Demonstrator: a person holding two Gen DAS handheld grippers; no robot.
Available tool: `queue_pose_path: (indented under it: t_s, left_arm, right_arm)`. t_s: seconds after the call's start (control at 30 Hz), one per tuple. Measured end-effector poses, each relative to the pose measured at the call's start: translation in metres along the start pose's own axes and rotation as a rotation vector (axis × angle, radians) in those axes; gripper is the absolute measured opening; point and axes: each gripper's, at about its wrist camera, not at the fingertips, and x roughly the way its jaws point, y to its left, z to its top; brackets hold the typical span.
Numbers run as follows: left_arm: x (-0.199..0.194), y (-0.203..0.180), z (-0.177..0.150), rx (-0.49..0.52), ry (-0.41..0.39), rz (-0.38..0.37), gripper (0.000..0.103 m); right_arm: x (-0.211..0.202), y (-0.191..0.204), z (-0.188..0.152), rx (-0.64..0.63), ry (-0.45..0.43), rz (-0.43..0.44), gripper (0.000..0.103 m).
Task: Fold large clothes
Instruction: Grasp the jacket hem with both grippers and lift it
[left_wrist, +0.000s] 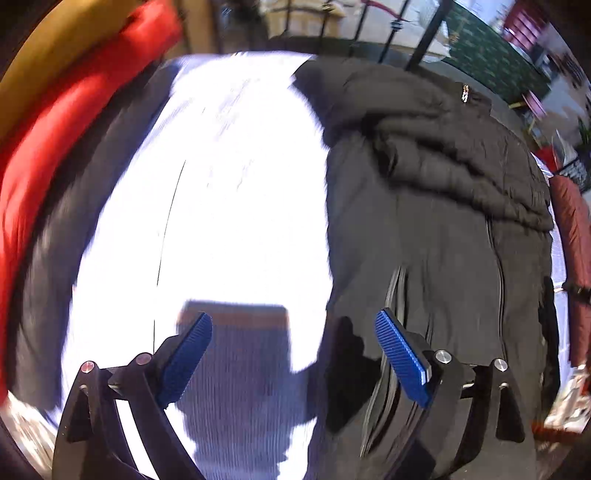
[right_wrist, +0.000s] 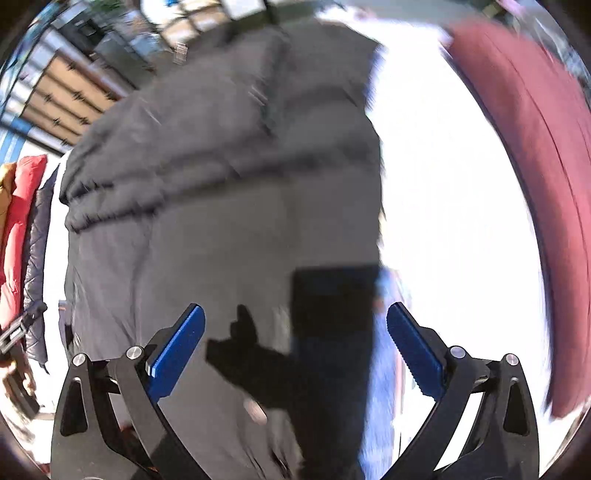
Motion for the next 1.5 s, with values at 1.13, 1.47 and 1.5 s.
queue_pose_path:
  t_s: [1.13, 1.47, 1.5]
  left_arm:
    - [0.046, -0.066, -0.106, 0.016, 0.196, -0.27, 0.068]
    - [0.03, -0.057, -0.123, 0.031, 0.223, -0.265, 0.078]
    - [0.028, -0.057, -0.126, 0.032, 0.22, -0.26, 0.079]
  right_arm:
    - [0.042, -0.023, -0.155, 0.128, 0.28, 0.312, 0.04]
    - [0.037, -0.091, -0.171, 0.334, 0.276, 0.433, 0.042]
    - [0.036, -0.092, -0.173, 0.329, 0.283, 0.412, 0.048]
